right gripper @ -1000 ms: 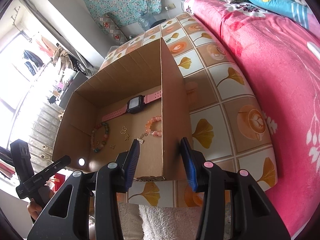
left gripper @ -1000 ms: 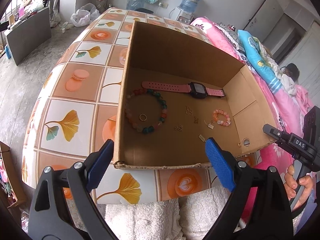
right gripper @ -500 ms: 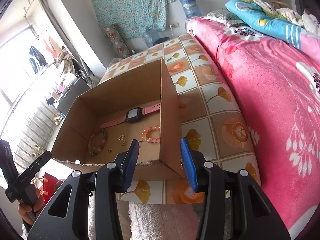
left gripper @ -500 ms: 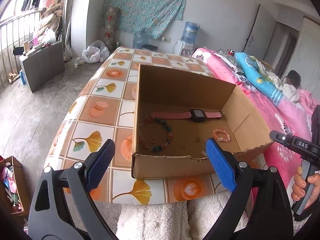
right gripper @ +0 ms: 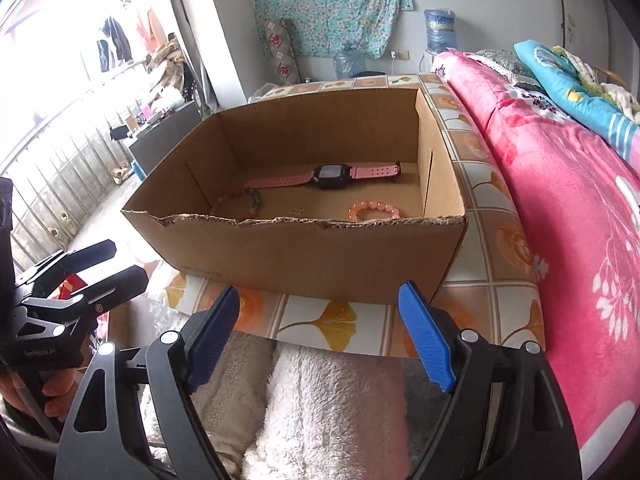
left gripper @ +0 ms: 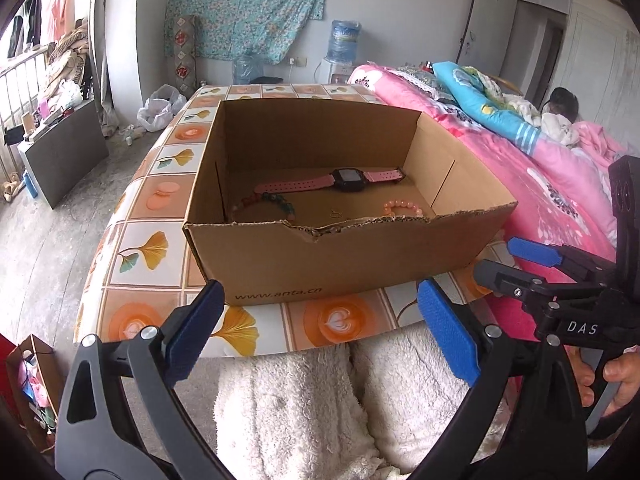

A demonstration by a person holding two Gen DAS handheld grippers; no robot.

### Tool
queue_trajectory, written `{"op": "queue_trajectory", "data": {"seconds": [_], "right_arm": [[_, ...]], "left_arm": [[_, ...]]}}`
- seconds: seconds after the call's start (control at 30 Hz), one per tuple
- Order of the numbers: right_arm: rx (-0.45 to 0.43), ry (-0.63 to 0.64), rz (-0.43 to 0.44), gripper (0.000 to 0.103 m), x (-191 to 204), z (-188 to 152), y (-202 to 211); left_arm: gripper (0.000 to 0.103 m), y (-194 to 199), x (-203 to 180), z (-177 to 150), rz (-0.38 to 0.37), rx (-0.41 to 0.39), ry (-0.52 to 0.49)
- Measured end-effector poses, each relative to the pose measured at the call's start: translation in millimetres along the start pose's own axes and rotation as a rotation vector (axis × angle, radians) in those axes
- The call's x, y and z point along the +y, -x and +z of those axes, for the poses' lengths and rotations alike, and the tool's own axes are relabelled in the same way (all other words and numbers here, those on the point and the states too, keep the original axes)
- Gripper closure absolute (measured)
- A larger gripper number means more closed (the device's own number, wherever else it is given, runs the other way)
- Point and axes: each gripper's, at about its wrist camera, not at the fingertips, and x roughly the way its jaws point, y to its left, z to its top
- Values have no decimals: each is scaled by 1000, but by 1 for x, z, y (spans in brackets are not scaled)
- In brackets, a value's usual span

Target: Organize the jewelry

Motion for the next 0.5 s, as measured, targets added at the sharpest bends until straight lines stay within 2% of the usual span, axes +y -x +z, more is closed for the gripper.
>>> {"op": "queue_trajectory", "data": {"seconds": [0.13,0.2,0.4,0.5], "right_arm": [[42,-52,2,23,-5,2,-12],[46,-65,2,23,-6,3,-14],[51,-83,0,23,-6,4,-16],[53,-91,11,23,-6,6,-17]], "left_arm": [[9,-11,-8,2,114,4,-43],[9,-16,-8,5,141,14,-43],[9,-25,-7,11,145,61,-30],[9,-36,-7,14,133,141,-35]]}}
